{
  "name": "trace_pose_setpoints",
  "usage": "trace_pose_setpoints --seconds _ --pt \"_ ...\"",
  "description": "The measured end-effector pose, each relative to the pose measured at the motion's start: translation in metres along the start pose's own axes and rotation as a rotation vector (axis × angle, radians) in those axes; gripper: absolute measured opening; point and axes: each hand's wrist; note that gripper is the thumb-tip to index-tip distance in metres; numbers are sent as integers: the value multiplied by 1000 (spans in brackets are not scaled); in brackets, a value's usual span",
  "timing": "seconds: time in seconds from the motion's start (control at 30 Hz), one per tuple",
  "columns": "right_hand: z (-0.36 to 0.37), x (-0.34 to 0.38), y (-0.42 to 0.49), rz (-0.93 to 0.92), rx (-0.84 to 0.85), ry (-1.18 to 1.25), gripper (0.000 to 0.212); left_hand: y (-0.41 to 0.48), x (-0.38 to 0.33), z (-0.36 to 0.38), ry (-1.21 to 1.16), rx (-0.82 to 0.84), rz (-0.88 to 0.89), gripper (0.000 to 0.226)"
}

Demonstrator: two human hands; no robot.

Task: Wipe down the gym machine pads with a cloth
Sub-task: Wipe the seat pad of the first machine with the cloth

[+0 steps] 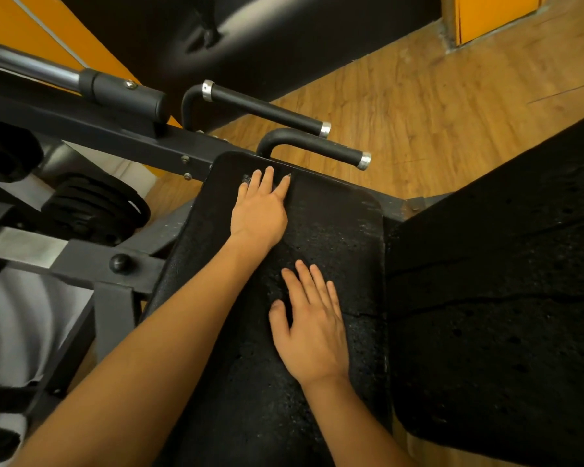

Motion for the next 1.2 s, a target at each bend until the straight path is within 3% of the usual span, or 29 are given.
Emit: trace_pose_setpoints --seconds 0.17,0.5,0.83,1.07,1.2 --pt "0 1 1 -9 2 -14 61 -33 -1 -1 29 -22 2 62" --pt "-1 1 0 -6 -5 -2 65 -2 -8 -3 10 35 33 63" --pt "0 1 0 -10 -1 -23 59 -55 4 -9 -8 -11 45 60" --pt "-1 2 0 -4 -5 -26 65 -27 -4 -9 4 50 56 62" --pt "-2 1 0 -3 4 -26 57 -42 0 -9 -8 21 60 60"
Point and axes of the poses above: each hand's wrist, its own y-axis towards the middle knuckle, its own z-axis out of the palm, x = y × z, and after that the axes turned 10 degrees about -x, right-handed
